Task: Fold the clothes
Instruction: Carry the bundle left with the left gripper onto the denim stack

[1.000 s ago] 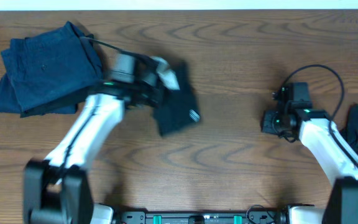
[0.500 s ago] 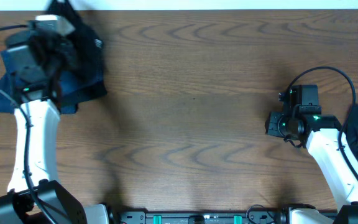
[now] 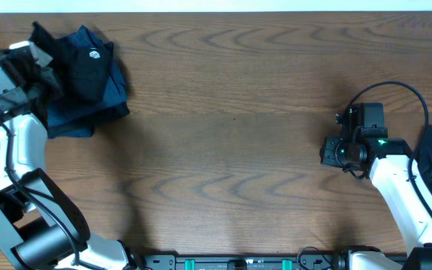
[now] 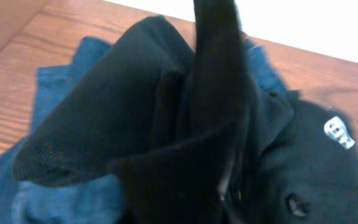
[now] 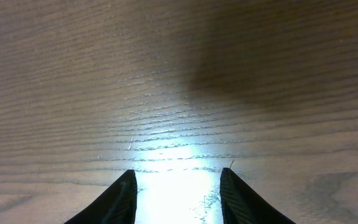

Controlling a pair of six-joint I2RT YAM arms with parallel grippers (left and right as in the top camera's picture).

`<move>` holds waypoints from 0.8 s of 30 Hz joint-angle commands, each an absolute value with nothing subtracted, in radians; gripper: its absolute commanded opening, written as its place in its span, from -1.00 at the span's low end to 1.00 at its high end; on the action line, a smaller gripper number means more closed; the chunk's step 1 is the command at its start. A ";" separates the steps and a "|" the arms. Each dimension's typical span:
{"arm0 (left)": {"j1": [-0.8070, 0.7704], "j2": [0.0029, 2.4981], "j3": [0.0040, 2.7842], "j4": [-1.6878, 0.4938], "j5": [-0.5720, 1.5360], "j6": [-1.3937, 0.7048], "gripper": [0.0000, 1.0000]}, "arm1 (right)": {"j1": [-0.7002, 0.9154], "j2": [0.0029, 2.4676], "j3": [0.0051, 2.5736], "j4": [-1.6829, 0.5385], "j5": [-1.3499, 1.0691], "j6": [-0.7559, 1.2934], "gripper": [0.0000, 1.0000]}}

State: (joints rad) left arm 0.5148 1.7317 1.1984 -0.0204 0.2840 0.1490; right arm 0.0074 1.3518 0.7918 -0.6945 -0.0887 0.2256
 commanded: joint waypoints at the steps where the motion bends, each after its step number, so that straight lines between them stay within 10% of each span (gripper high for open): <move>1: 0.554 1.728 1.235 -0.006 0.275 0.151 0.52 | 0.001 1.340 0.806 -0.697 -0.079 0.212 -0.15; 2: 0.563 1.728 1.235 -0.005 0.274 0.135 0.96 | 0.001 1.340 0.806 -0.697 -0.079 0.212 -0.16; 11: 0.691 1.634 1.279 0.075 0.291 -0.280 0.96 | 0.001 1.340 0.806 -0.711 -0.079 0.212 -0.04; 24: 0.408 1.580 1.281 -0.143 0.370 -0.127 0.96 | 0.001 1.340 0.806 -0.600 -0.173 0.212 0.90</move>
State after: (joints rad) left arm 0.4999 1.5776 1.2701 -0.1101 0.3759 -0.2111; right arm 0.0074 1.3518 0.7921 -0.6182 -0.1356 0.2169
